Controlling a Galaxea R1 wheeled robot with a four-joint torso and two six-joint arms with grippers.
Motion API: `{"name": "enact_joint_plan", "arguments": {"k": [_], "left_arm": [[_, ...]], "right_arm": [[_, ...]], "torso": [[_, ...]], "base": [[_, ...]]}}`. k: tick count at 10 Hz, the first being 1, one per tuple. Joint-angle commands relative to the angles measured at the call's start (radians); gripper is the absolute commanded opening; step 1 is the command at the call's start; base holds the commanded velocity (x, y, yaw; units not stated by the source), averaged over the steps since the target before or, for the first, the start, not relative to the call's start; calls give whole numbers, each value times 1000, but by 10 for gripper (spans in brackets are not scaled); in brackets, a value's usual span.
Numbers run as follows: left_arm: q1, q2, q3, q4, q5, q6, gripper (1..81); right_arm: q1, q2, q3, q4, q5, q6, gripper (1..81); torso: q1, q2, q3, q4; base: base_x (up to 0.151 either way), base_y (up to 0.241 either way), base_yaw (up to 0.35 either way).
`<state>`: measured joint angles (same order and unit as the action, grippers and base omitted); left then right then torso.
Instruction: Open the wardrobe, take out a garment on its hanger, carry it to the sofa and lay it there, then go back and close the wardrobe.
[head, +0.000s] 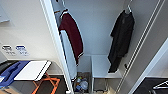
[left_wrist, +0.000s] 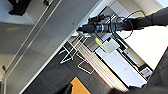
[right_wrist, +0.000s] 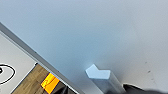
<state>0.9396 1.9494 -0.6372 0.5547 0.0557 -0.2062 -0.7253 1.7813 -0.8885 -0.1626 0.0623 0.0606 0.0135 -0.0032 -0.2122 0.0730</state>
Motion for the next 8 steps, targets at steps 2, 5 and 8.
{"name": "enact_joint_plan", "arguments": {"k": [2,5,8], "left_arm": [[-52,-93,22,22,10,14,811],[-18,-118,17,28,-13,17,811],[28,-179,-1,30,-65,20,811]], "right_arm": [[31,-58,93,-23,-85,22,811],[-3,-136,103,-34,-59,22,811],[-70,-210,97,-61,-15,22,811]], "torso": [[-1,0,0,0],[-2,-1,1,0],[-2,-1,1,0]], "base": [[0,0,0],[0,0,0],[0,0,0]]}}
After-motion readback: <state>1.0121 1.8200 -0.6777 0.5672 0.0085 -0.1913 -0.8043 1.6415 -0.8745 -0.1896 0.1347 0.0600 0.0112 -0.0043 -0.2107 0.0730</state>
